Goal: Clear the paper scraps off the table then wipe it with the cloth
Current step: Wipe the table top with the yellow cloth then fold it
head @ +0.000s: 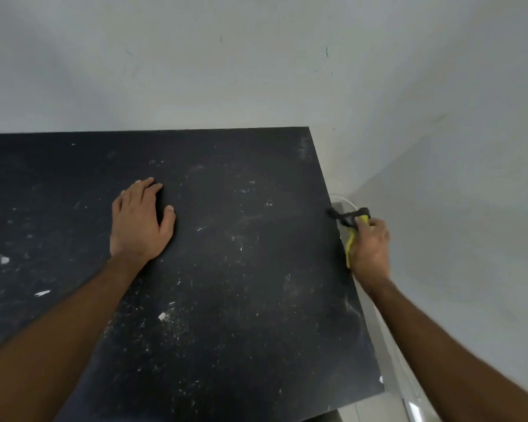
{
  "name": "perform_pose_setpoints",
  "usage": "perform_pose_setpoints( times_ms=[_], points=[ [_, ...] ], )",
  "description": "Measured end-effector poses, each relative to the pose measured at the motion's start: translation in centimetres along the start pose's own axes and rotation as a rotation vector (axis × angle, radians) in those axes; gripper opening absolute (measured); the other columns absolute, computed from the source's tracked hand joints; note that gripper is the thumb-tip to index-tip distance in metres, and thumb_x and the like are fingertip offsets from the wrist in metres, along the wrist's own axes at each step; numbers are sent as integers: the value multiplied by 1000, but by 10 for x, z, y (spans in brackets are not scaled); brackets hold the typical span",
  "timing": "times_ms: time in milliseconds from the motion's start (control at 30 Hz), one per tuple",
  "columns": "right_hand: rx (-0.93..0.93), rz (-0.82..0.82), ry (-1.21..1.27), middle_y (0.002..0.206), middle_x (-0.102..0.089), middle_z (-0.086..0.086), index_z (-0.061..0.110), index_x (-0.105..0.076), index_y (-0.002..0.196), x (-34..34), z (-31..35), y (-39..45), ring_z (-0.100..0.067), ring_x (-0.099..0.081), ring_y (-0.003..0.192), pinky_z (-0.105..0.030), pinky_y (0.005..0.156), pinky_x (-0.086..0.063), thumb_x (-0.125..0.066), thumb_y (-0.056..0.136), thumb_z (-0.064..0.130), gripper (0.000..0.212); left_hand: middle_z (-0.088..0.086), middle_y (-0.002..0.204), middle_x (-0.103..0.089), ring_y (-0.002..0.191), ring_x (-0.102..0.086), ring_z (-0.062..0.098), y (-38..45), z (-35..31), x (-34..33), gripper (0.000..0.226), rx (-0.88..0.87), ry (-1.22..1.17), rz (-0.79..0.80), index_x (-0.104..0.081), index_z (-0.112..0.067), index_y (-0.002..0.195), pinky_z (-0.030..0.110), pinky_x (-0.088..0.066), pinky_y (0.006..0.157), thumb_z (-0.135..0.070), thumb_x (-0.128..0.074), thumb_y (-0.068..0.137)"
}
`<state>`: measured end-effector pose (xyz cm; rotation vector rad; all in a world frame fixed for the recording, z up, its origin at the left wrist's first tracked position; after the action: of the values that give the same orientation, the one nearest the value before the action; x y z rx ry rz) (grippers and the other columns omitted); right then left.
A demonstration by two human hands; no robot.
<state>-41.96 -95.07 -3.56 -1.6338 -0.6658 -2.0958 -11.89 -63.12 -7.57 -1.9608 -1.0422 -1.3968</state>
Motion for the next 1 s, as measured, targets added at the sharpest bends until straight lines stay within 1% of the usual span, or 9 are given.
perform_pose_setpoints(
  times_ms=[133, 233, 333, 433, 567, 633, 700, 833, 1000],
  points=[
    [172, 85, 363, 104, -66, 16, 21, -71, 108, 3, 85, -72, -5, -58, 99, -14, 89, -42, -52, 103, 17, 20, 10, 155, -43, 148, -34, 30, 0, -1, 1, 60, -2, -23, -8, -47, -11, 144, 49, -20, 123, -47, -37, 98],
    [480, 336, 235, 129, -60, -1, 29, -63, 125, -10, 101, -125, -22, -50, 119, -37, 104, -40, -40, 101, 25, 34, 10, 155, -43, 147, -34, 29, -2, -1, 2, 59, -21, -32, -13, -46, -11, 145, 49, -21, 122, -47, -38, 97],
    [271, 184, 33, 125, -59, -11, 20, -65, 122, -2, 24, -101, -30, -53, 120, -45, 105, -45, -44, 98, 34, 35, 11, 152, -44, 145, -35, 31, -1, -2, 1, 57, -33, -25, -28, -47, -10, 142, 49, -22, 120, -45, -42, 97],
    [-97, -48, 4, 126, -52, -26, 2, -62, 128, 17, -30, -85, -48, -52, 113, -55, 99, -48, -51, 96, 10, 36, 12, 150, -45, 143, -37, 32, 0, -4, 3, 56, -37, -23, -40, -48, -9, 140, 50, -24, 118, -45, -43, 97],
    [105, 299, 237, 144, -43, -13, 15, -54, 140, 13, 36, -152, -30, -43, 130, -28, 109, -37, -61, 93, 4, 49, 12, 151, -43, 144, -36, 32, 0, -4, 5, 58, -28, -12, -25, -47, -9, 141, 50, -24, 118, -46, -42, 97],
    [341, 360, 180, 144, -42, -12, 17, -53, 142, 10, 34, -191, -29, -44, 128, -33, 113, -34, -67, 91, 12, 52, 12, 152, -43, 144, -35, 32, 0, -4, 5, 58, -31, -11, -18, -46, -9, 142, 50, -24, 118, -46, -42, 97],
    [255, 289, 140, 139, -43, -8, 19, -57, 136, 11, -15, -181, -25, -44, 124, -31, 113, -32, -59, 94, 12, 43, 13, 152, -43, 144, -35, 32, 1, -5, 5, 58, -40, -18, -19, -46, -9, 142, 50, -23, 118, -46, -43, 97],
    [-111, 79, 6, 133, -45, -22, 3, -58, 133, 31, -84, -137, -42, -45, 116, -62, 94, -51, -63, 87, -8, 48, 14, 150, -43, 142, -36, 34, -1, -7, 5, 57, -49, -27, -36, -46, -8, 140, 51, -24, 117, -46, -43, 97],
    [391, 247, 70, 138, -50, -13, 19, -55, 138, 24, -16, -218, -29, -48, 123, -43, 104, -47, -77, 87, 15, 56, 16, 150, -42, 143, -34, 35, 0, -6, 7, 57, -36, -18, -22, -46, -8, 140, 53, -23, 117, -45, -44, 97]
  ],
)
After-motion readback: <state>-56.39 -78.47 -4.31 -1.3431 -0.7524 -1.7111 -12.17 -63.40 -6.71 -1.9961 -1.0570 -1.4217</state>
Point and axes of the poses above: each hand's wrist, its own y-axis towards the middle knuckle, its own x-axis out of the back of the hand, z = x × y, the point moved 1 cm from there along y, towards the middle knuckle
